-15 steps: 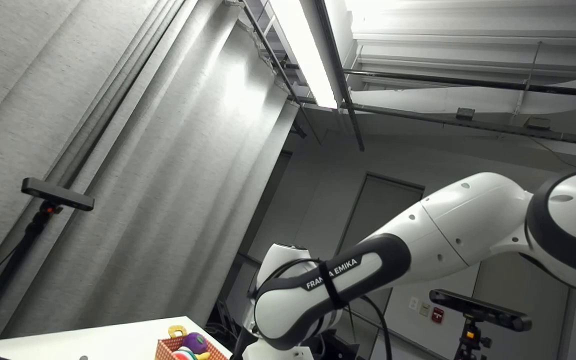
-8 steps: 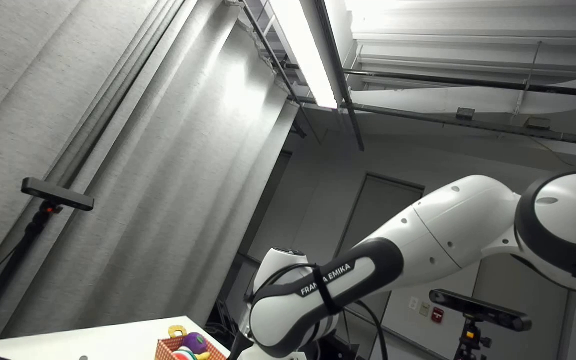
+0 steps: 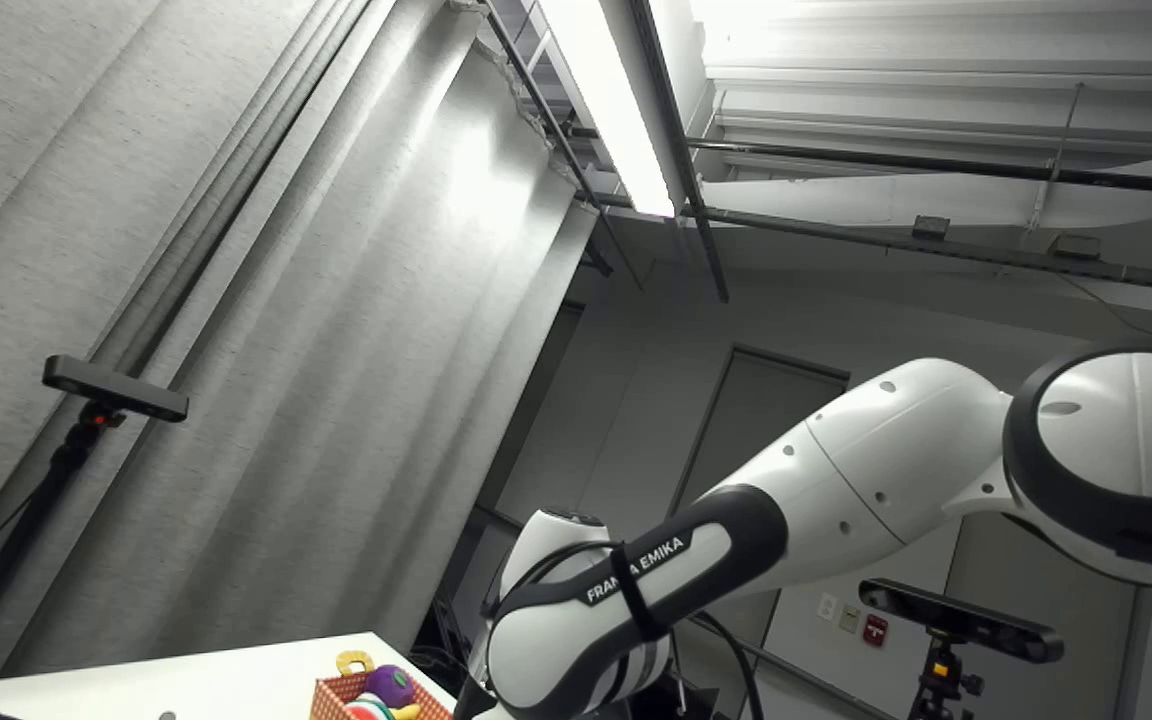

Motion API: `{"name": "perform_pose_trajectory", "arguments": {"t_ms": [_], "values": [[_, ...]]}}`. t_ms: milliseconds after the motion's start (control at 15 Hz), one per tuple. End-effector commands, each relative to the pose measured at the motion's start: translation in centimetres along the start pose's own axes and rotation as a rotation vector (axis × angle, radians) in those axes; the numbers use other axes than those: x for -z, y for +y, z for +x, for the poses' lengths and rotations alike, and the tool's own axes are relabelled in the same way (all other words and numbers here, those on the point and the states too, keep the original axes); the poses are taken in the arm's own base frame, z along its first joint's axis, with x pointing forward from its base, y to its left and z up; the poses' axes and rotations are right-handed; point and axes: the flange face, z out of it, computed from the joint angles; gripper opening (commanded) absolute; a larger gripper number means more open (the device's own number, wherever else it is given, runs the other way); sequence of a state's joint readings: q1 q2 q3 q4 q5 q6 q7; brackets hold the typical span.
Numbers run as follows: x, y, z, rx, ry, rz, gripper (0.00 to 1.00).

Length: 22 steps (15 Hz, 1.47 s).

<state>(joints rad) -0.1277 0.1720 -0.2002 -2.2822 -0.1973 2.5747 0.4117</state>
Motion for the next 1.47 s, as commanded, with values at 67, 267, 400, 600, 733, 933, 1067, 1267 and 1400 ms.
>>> {"name": "perform_pose_trajectory", "arguments": {"t_ms": [67,267,400,600,733,933,1067,1267,1400], "values": [[-0.8,-0.1,0.3,-0.006,0.008,0.029,0.04],[-1.3,0.0,0.2,-0.009,-0.001,0.035,0.04],[-1.7,-0.1,0.1,-0.009,-0.007,0.036,0.04],[-2.0,-0.1,0.0,-0.007,-0.014,0.033,0.04],[-2.2,-0.1,0.0,-0.005,-0.018,0.032,0.04],[-2.4,-0.1,-0.2,0.004,-0.025,0.032,0.04],[-2.5,-0.1,-0.2,0.009,-0.028,0.033,0.04],[-2.6,-0.1,-0.2,0.009,-0.031,0.035,0.17],[-2.7,-0.1,-0.2,0.006,-0.033,0.036,0.29]]}}
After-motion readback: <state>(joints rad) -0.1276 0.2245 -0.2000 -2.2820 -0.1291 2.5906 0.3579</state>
